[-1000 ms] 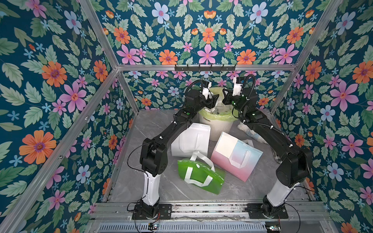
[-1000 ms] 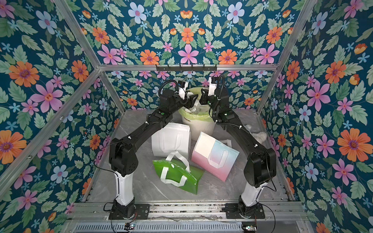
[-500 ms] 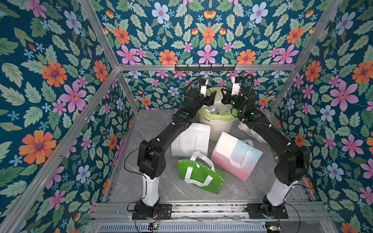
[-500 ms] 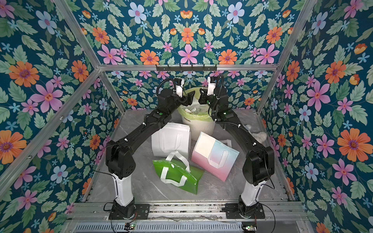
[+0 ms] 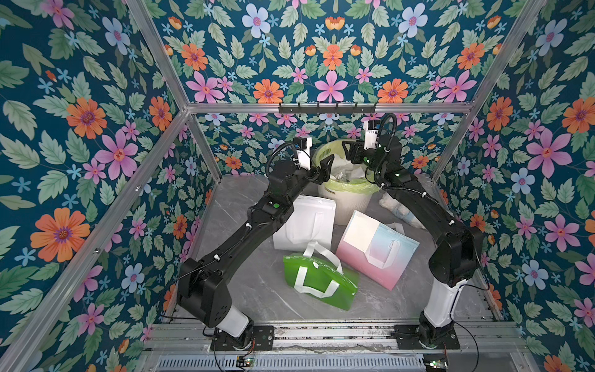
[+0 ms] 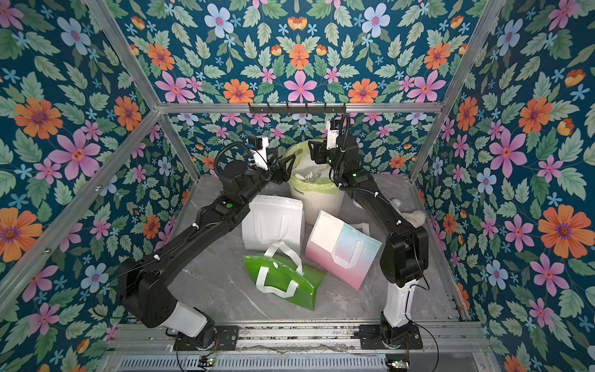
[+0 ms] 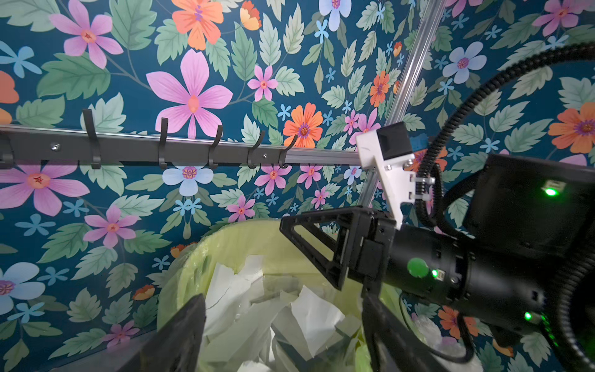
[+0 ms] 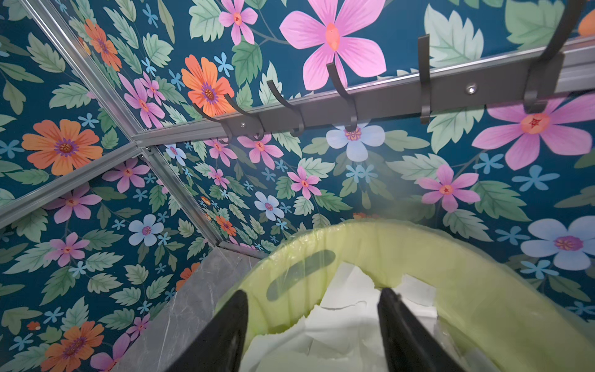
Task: Shred takeout receipts and throw away
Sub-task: Place the takeout receipt in the trash bin.
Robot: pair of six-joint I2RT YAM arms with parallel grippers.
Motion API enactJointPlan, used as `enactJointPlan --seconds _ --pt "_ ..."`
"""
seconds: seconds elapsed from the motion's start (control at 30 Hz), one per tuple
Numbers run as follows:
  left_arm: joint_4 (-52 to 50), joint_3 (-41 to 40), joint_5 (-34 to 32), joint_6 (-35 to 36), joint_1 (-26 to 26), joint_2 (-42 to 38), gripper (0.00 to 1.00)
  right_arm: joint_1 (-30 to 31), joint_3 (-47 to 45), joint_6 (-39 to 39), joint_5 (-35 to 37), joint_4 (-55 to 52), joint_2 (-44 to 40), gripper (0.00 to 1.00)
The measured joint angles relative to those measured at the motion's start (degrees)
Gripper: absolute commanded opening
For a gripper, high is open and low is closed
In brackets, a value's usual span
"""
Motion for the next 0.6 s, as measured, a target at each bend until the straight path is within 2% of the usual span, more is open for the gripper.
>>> enactJointPlan --seconds 0.27,0.37,0.6 --pt "-4.0 -5.9 0.07 -0.55 0.0 -6.12 0.74 0.07 -0.13 -2.45 0.76 -3.82 -2.78 0.7" --pt "-5.22 -7.06 0.76 -1.44 0.0 -7.78 0.74 0.39 -2.75 -4.22 1.22 -5.03 -7.37 0.71" --pt "-8.46 -9.97 3.08 -2.93 -0.24 -10.95 0.74 1.97 -16.11 -8.24 0.9 -6.75 -23.93 0.73"
